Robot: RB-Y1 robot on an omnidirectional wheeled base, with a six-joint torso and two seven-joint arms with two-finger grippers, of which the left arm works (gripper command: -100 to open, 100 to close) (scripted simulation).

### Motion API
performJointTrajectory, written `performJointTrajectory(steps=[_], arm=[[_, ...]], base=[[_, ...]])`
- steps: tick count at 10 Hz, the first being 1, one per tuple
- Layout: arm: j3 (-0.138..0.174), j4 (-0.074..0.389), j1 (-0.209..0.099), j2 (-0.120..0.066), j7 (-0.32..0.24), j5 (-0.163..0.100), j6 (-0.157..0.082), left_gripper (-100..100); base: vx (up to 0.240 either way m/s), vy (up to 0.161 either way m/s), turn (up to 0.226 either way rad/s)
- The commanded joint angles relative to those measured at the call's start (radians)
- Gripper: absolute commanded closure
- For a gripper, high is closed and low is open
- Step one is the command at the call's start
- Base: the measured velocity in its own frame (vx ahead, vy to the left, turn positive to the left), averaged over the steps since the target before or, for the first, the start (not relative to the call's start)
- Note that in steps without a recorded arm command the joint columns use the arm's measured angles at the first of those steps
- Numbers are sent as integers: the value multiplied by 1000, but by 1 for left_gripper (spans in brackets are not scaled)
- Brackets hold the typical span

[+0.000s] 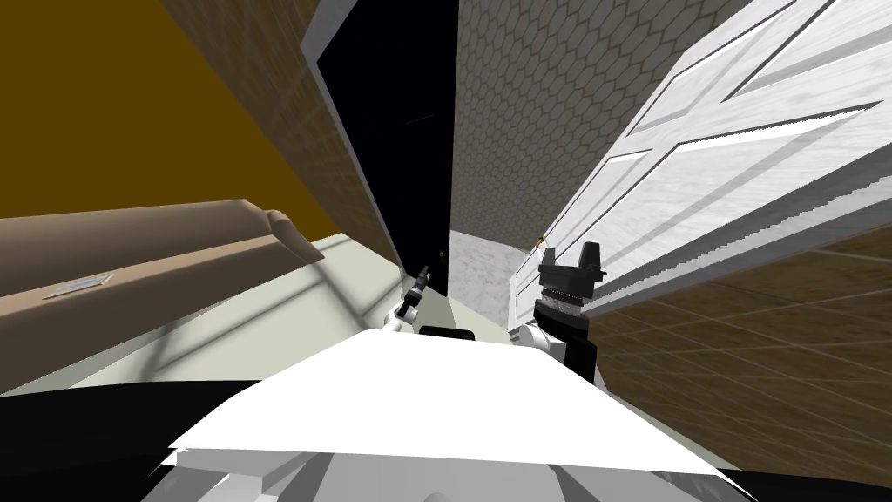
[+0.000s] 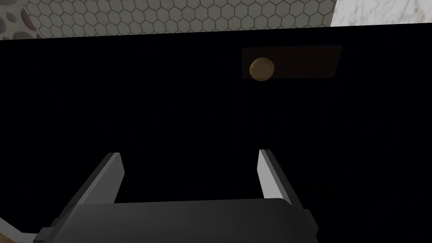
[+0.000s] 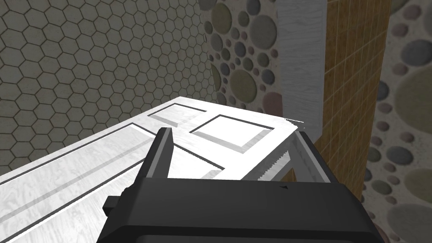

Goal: Push the door open

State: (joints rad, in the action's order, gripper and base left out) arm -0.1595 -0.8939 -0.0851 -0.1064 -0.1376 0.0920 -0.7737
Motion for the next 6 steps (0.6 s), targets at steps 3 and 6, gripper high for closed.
performJointTrajectory(steps=[3, 6], arm=[[-7, 88, -34, 2, -18, 3, -21, -100], [-12, 156, -61, 3, -31, 4, -36, -100]], base=[[74, 61, -95], [79, 55, -86]])
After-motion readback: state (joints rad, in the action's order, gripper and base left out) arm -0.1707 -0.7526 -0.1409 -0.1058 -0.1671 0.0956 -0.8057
